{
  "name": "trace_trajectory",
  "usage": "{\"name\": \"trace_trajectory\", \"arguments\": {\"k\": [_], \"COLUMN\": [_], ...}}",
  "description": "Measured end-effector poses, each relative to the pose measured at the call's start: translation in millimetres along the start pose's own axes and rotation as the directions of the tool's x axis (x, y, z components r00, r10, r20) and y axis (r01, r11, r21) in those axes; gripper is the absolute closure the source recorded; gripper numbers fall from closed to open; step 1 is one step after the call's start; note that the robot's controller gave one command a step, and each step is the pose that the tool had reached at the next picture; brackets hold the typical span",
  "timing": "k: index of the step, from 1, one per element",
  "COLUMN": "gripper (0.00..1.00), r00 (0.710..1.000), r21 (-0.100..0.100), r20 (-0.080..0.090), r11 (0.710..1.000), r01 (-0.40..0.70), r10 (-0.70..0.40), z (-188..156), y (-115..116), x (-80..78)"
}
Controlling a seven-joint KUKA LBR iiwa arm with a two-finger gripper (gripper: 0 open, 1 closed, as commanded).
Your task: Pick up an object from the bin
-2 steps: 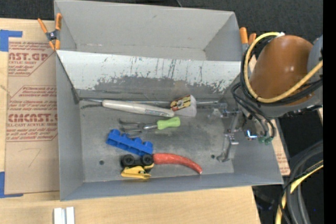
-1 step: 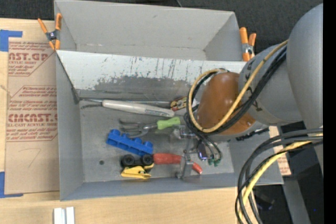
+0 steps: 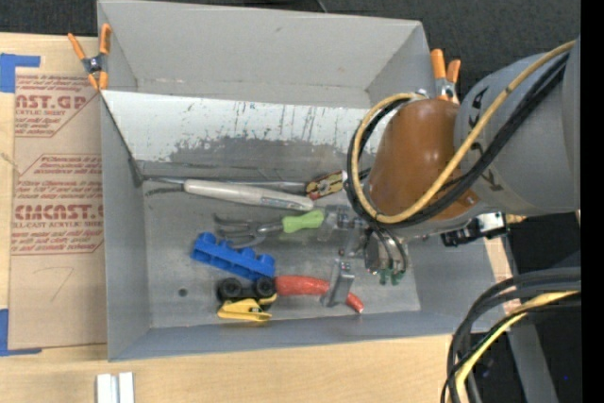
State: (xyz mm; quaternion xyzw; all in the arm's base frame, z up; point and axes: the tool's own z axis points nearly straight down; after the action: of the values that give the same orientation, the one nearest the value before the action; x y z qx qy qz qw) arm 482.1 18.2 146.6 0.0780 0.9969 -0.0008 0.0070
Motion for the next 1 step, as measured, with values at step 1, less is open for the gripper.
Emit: {"name": "trace_trajectory", "arguments": {"k": [1], "gripper": [0.0], "r00": [0.999], "r21": [0.0], "r20": [-0.017], "r11": [0.999], "r01": [-0.041], "r10": [0.041], "z": [47.3], "y": [14.7], "x": [4.9]}}
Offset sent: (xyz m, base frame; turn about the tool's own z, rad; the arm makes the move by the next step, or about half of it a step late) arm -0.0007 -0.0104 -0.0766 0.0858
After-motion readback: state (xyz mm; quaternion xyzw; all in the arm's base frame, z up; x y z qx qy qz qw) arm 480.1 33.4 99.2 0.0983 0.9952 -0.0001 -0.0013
